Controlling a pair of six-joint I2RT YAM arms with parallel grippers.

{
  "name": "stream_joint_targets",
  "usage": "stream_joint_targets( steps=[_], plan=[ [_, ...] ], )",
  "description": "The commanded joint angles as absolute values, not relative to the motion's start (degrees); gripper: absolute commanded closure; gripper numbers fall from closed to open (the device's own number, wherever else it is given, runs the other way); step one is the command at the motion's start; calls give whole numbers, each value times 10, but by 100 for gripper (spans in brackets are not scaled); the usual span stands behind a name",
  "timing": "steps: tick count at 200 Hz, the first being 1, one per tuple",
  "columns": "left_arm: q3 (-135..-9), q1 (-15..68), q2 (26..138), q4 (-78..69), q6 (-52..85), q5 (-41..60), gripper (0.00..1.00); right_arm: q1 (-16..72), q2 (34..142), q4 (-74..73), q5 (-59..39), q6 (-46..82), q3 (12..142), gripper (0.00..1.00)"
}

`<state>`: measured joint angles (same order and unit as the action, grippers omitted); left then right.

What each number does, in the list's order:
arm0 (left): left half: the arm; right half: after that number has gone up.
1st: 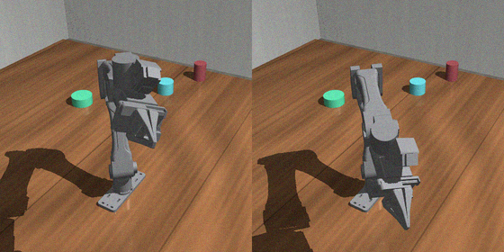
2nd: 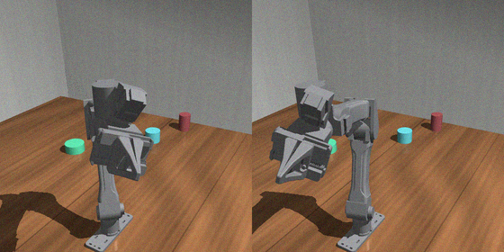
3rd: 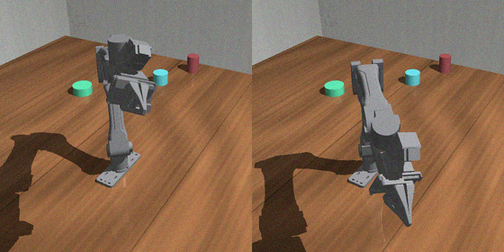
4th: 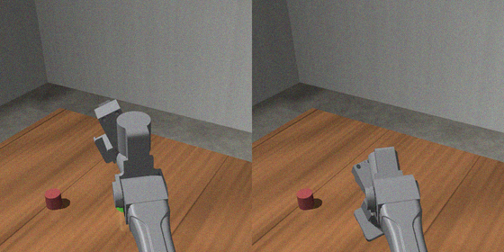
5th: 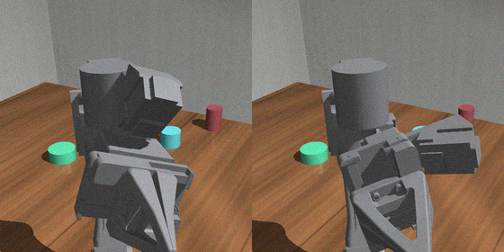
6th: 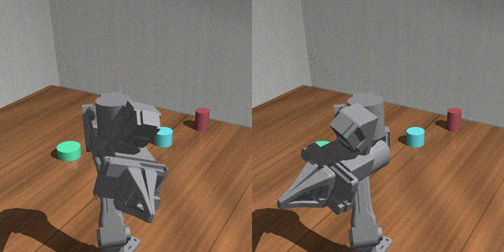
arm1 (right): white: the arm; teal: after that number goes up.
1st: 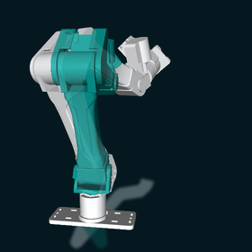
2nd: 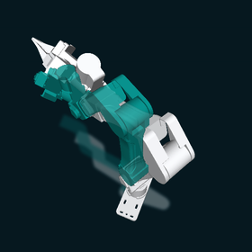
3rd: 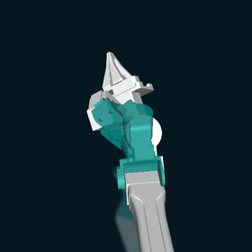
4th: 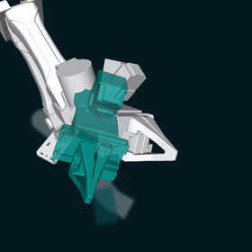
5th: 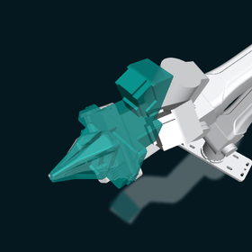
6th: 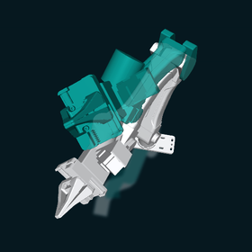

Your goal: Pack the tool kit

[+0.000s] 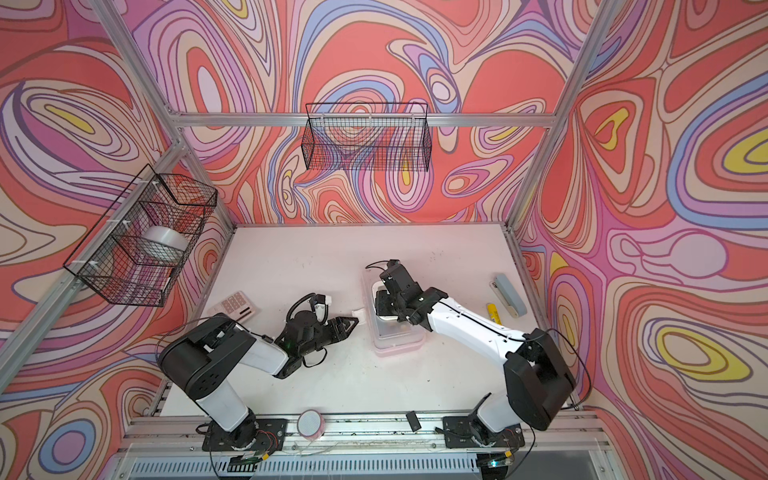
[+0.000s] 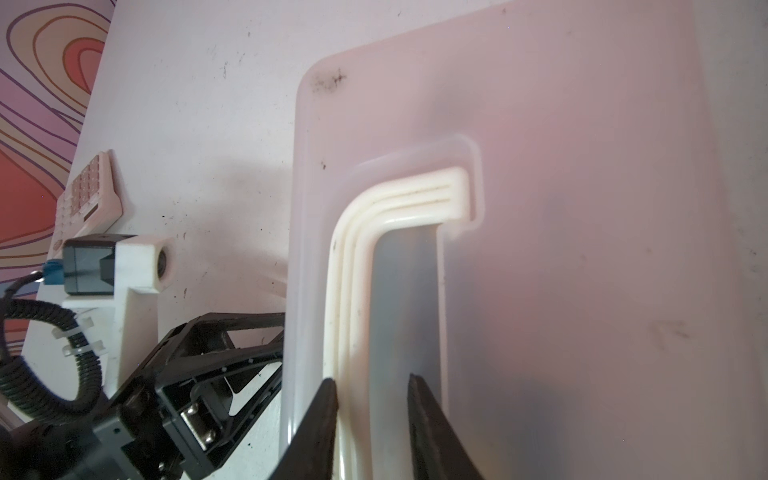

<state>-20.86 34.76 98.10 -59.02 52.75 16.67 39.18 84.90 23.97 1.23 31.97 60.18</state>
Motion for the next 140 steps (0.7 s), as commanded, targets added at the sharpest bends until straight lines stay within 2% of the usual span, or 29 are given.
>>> stream_joint_targets(
  steps=[1,60,140],
  plan=[
    [-223,344,989,-628,541,183,56,391,866,271,13,312,592,70],
    [-253,339,989,-597,545,206,72,390,862,274,20,310,592,70],
    [-261,339,995,-558,545,220,73,390,860,276,20,314,590,70]
  ],
)
